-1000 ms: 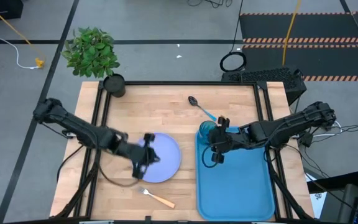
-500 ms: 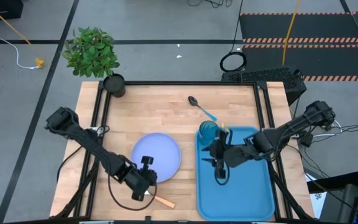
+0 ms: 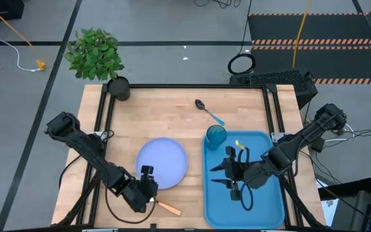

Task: Pick and place plate/cup/fork/spoon on tray
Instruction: Put the purple plate on the blue tray at the left side of the blue cup

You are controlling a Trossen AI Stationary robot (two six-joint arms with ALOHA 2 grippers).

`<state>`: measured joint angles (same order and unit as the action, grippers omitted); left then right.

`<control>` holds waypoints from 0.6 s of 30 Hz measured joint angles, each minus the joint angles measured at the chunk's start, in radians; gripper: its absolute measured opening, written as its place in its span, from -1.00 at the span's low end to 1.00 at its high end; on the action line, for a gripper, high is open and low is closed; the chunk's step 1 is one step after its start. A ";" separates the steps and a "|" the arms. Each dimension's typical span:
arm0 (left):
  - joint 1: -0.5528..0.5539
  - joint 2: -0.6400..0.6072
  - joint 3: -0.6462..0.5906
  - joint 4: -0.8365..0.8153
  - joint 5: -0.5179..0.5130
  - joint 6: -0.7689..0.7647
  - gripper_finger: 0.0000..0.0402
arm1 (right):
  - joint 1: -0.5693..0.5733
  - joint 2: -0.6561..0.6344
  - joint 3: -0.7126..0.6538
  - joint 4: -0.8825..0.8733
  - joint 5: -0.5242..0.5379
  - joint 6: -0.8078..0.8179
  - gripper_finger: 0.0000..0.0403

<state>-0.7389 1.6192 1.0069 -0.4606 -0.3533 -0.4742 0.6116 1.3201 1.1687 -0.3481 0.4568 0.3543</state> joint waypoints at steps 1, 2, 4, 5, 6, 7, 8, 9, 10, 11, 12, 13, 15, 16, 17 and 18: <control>-0.004 0.000 0.000 0.000 -0.014 0.001 -0.06 | 0.006 0.000 0.000 0.000 0.014 0.000 -0.22; -0.007 0.000 0.000 0.000 -0.030 0.001 -0.05 | 0.009 0.000 0.000 0.000 0.018 0.000 -0.22; -0.010 0.004 0.000 0.001 -0.057 0.001 -0.06 | 0.014 0.000 0.000 0.000 0.019 0.000 -0.22; -0.010 0.010 0.000 0.001 -0.060 0.006 -0.07 | 0.016 0.000 0.000 0.000 0.019 0.000 -0.22; -0.009 0.019 0.000 0.000 -0.060 0.015 -0.08 | 0.018 0.000 0.000 0.000 0.019 0.000 -0.22; -0.009 0.029 0.000 -0.001 -0.060 0.027 -0.09 | 0.019 0.000 0.000 0.000 0.019 0.000 -0.22; -0.009 0.041 0.000 0.001 -0.060 0.032 -0.11 | 0.019 0.000 0.000 0.000 0.019 0.001 -0.22; -0.009 0.057 0.000 0.003 -0.060 0.037 -0.12 | 0.019 0.000 0.000 0.000 0.019 0.003 -0.22; -0.009 0.074 0.000 0.003 -0.060 0.048 -0.14 | 0.019 0.000 0.000 0.000 0.019 0.003 -0.22; -0.008 0.089 0.000 0.001 -0.059 0.058 -0.15 | 0.019 0.000 0.000 0.000 0.019 0.004 -0.22; -0.006 0.105 0.000 0.001 -0.059 0.064 -0.16 | 0.019 0.000 0.000 0.000 0.019 0.004 -0.22; -0.002 0.120 0.000 0.003 -0.059 0.070 -0.16 | 0.019 0.000 0.000 0.000 0.019 0.004 -0.22; 0.005 0.148 0.000 0.000 -0.066 0.068 -0.16 | 0.019 0.000 0.000 0.000 0.019 0.004 -0.22; 0.007 0.159 0.000 -0.001 -0.068 0.061 -0.16 | 0.019 0.000 0.000 0.000 0.019 0.004 -0.22; 0.011 0.169 0.000 0.002 -0.068 0.054 -0.17 | 0.019 0.000 0.000 0.000 0.019 0.004 -0.22; 0.015 0.179 0.000 0.009 -0.063 0.053 -0.17 | 0.019 0.000 0.000 0.000 0.019 0.007 -0.22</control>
<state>-0.7242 1.7980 1.0065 -0.4520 -0.4163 -0.4215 0.6308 1.3201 1.1687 -0.3484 0.4758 0.3609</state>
